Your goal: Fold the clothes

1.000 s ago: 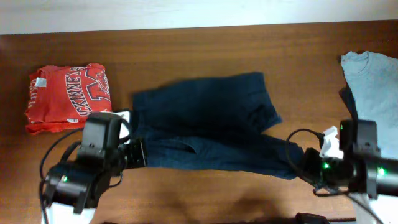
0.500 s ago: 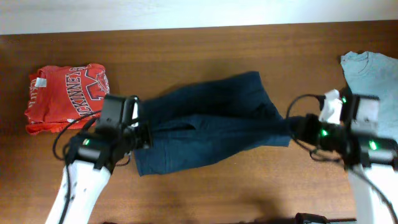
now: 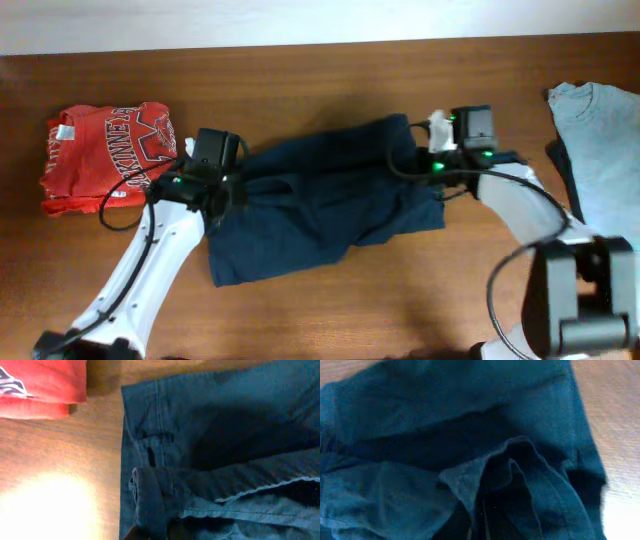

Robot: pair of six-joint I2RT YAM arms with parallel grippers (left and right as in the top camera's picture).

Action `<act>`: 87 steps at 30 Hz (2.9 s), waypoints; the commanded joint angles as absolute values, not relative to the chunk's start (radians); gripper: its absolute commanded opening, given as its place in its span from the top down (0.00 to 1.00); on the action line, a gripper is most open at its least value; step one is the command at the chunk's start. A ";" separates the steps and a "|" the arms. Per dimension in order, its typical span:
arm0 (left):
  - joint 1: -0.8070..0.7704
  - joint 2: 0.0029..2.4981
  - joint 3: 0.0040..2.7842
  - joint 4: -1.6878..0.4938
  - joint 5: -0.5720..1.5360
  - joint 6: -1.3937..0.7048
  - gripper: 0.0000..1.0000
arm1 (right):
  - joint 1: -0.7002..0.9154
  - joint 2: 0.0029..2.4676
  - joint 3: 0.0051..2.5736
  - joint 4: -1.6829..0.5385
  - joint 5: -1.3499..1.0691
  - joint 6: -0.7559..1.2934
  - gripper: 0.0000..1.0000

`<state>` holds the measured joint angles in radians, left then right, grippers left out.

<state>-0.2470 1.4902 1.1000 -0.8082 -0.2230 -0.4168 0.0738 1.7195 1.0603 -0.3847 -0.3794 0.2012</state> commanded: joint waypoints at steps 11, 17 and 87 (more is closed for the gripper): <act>-0.239 1.533 1.114 -0.689 -0.418 -0.467 0.99 | 0.098 1.718 1.190 -0.331 -0.233 0.172 0.96; -0.219 1.546 1.114 -0.598 -0.472 -0.467 0.99 | 0.098 1.740 1.193 -0.247 -0.163 0.168 0.96; -0.302 1.679 1.207 -0.741 -0.183 -0.403 0.99 | -0.057 2.020 1.735 -1.016 -0.329 0.053 0.01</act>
